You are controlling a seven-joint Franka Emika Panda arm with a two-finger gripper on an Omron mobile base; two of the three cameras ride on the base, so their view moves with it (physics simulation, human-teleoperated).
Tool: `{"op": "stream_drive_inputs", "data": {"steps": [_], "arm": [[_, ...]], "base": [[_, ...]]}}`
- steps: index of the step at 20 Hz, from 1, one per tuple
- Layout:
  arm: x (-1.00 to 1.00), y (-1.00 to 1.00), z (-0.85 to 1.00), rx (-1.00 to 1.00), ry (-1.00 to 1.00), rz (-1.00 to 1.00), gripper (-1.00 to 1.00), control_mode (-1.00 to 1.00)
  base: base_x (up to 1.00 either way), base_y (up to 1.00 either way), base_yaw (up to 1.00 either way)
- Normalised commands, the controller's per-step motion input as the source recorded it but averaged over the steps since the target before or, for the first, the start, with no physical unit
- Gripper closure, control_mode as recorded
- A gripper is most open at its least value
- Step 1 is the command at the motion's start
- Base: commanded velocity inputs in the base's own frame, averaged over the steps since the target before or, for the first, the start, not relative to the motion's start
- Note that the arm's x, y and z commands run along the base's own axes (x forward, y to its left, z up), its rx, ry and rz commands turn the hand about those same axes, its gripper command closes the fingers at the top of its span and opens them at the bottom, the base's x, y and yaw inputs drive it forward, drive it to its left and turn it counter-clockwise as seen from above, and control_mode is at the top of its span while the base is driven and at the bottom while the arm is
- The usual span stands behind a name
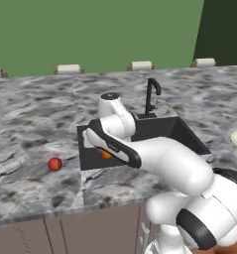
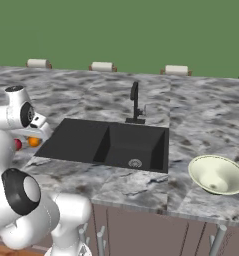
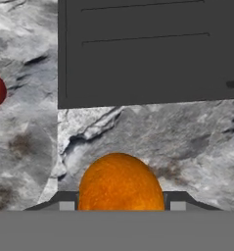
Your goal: Remove the onion and tangerine from the sink. Then move the bowl and cup from the counter to the sink for washing.
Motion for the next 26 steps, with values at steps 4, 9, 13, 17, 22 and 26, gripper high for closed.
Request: {"op": "stream_drive_inputs", "data": {"steps": [4, 9, 13, 17, 22, 26], "arm": [[-0.12, 0.29, 0.00, 0.00, 0.06, 0.20, 1.00, -1.00], [-0.15, 0.29, -0.01, 0.00, 0.05, 0.18, 1.00, -1.00], [-0.04, 0.34, -0.06, 0.00, 0.00, 0.11, 1.00, -1.00], [-0.01, 0.40, -0.05, 0.00, 0.00, 0.09, 1.00, -1.00], [0.00, 0.40, -0.11, 0.00, -0.01, 0.00, 1.00, -1.00], [0.00, 0.19, -0.23, 0.00, -0.15, -0.01, 1.00, -1.00]], "base": [[0.00, 0.00, 0.00], [0.00, 0.00, 0.00], [0.00, 0.00, 0.00], [0.00, 0.00, 0.00], [0.00, 0.00, 0.00], [0.00, 0.00, 0.00]]}}
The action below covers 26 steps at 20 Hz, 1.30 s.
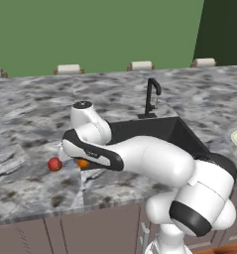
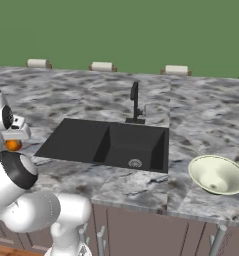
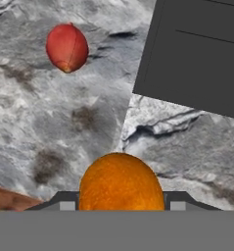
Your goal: Remove the onion and tangerine from the sink. Then move the bowl and cup from the counter to the sink for washing.
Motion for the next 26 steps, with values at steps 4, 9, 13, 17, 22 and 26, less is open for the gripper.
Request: {"op": "stream_drive_inputs", "data": {"steps": [4, 9, 13, 17, 22, 26], "arm": [[0.00, 0.19, -0.20, 0.00, -0.09, 0.00, 1.00, -1.00], [0.02, 0.17, -0.20, 0.08, 0.01, 0.00, 1.00, -1.00], [0.03, 0.20, -0.18, 0.13, 0.00, 0.00, 1.00, -1.00], [0.00, 0.22, -0.19, 0.12, -0.08, 0.00, 1.00, -1.00], [0.07, 0.18, -0.20, 0.01, -0.04, 0.00, 1.00, -1.00], [0.10, 0.14, -0.19, 0.00, 0.01, 0.00, 1.00, -1.00]], "base": [[0.00, 0.00, 0.00], [0.00, 0.00, 0.00], [0.00, 0.00, 0.00], [0.00, 0.00, 0.00], [0.00, 0.00, 0.00], [0.00, 0.00, 0.00]]}}
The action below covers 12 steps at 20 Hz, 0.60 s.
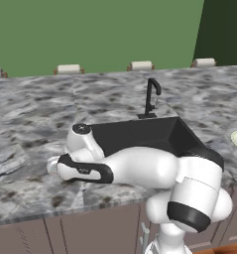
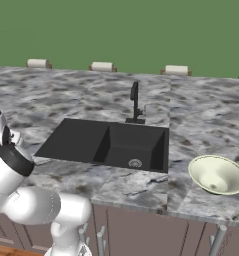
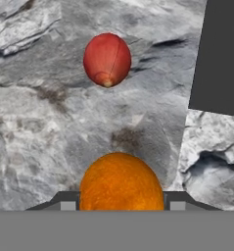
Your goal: Remove the onion and tangerine from the sink. Then move the bowl and cup from the counter to the sink for washing.
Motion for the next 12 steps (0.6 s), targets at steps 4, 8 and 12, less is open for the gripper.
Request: {"op": "stream_drive_inputs", "data": {"steps": [4, 8, 12], "arm": [[0.14, 0.15, -0.15, 0.00, 0.00, 0.00, 1.00, -1.00], [0.17, 0.12, -0.10, 0.00, 0.01, 0.00, 1.00, -1.00], [0.07, 0.08, -0.13, 0.00, 0.03, 0.00, 1.00, -1.00]], "base": [[0.00, 0.00, 0.00], [0.00, 0.00, 0.00], [0.00, 0.00, 0.00]]}}
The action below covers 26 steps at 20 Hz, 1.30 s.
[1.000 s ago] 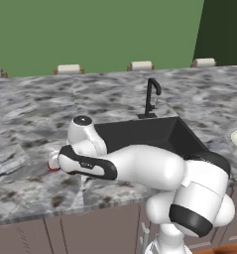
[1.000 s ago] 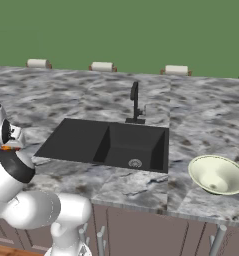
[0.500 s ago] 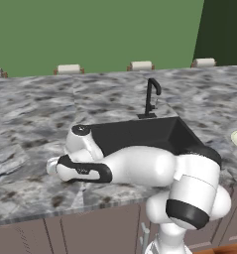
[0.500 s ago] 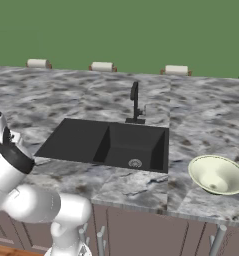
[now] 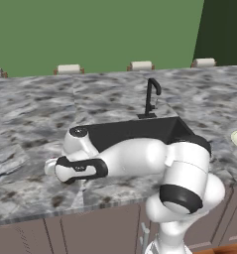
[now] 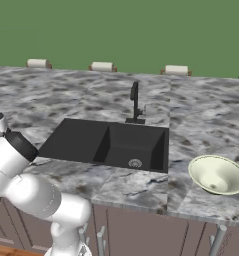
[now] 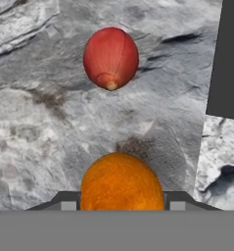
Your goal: Remove the onion and tangerine from the sink. Then move the bowl and cup from the counter to the sink for washing.
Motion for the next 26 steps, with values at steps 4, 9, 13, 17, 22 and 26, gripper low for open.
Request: {"op": "stream_drive_inputs", "data": {"steps": [4, 9, 13, 17, 22, 26], "arm": [[0.08, 0.06, -0.15, 0.00, 0.04, -0.01, 1.00, -1.00], [0.09, 0.08, -0.17, -0.02, 0.03, -0.04, 1.00, -1.00], [0.06, 0.08, -0.20, -0.01, 0.05, -0.04, 1.00, -1.00], [0.07, 0.15, -0.18, 0.00, 0.07, -0.04, 1.00, -1.00], [0.05, 0.11, -0.17, 0.00, 0.02, -0.05, 1.00, -1.00], [0.02, 0.10, -0.14, -0.01, 0.00, -0.07, 1.00, -1.00]], "base": [[0.00, 0.00, 0.00], [0.00, 0.00, 0.00], [0.00, 0.00, 0.00], [0.00, 0.00, 0.00], [0.00, 0.00, 0.00], [0.00, 0.00, 0.00]]}}
